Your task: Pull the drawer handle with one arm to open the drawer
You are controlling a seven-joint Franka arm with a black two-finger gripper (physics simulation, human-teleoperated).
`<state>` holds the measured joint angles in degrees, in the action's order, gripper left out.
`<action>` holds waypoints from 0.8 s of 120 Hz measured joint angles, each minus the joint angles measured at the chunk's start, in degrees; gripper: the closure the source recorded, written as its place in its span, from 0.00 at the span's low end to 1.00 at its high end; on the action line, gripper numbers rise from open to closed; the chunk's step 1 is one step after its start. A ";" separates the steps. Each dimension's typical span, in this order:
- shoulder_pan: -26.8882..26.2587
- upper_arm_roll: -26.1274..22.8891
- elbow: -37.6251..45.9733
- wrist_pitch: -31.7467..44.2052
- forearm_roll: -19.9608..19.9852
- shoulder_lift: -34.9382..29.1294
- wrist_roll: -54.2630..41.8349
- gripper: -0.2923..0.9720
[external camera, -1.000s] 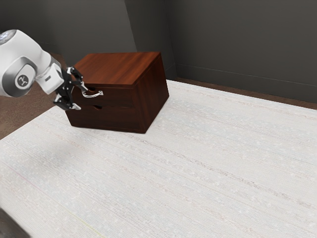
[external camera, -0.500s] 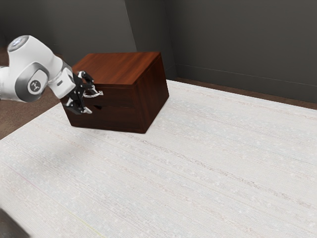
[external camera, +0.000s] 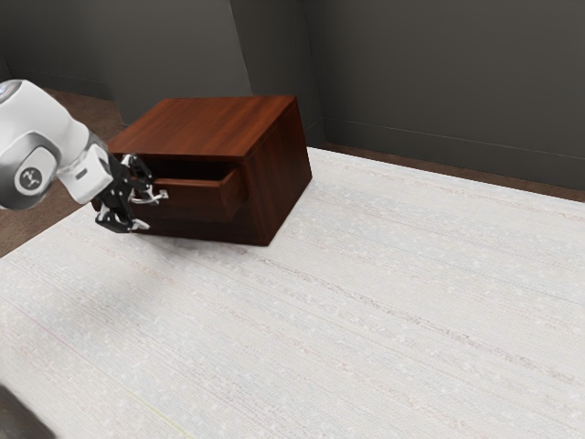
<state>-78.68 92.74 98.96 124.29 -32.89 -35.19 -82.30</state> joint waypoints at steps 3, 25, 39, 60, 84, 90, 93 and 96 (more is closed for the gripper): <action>1.10 -0.74 0.92 0.12 -0.03 0.09 0.04 0.48; 8.26 -5.72 6.35 0.87 1.64 0.58 0.38 0.36; 13.88 -10.20 9.92 1.67 2.46 0.60 0.65 0.40; 21.62 -16.48 14.70 2.54 3.24 0.28 1.00 0.42; 30.81 -23.56 20.86 3.50 4.43 -0.35 1.37 0.30; 32.97 -25.22 22.32 3.78 4.76 -0.67 1.45 0.28; 34.32 -26.29 23.16 3.89 4.97 -0.91 1.50 0.29; 35.62 -27.35 23.92 3.97 5.22 -1.16 1.54 0.31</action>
<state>-43.06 65.39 122.88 128.25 -27.67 -36.35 -80.76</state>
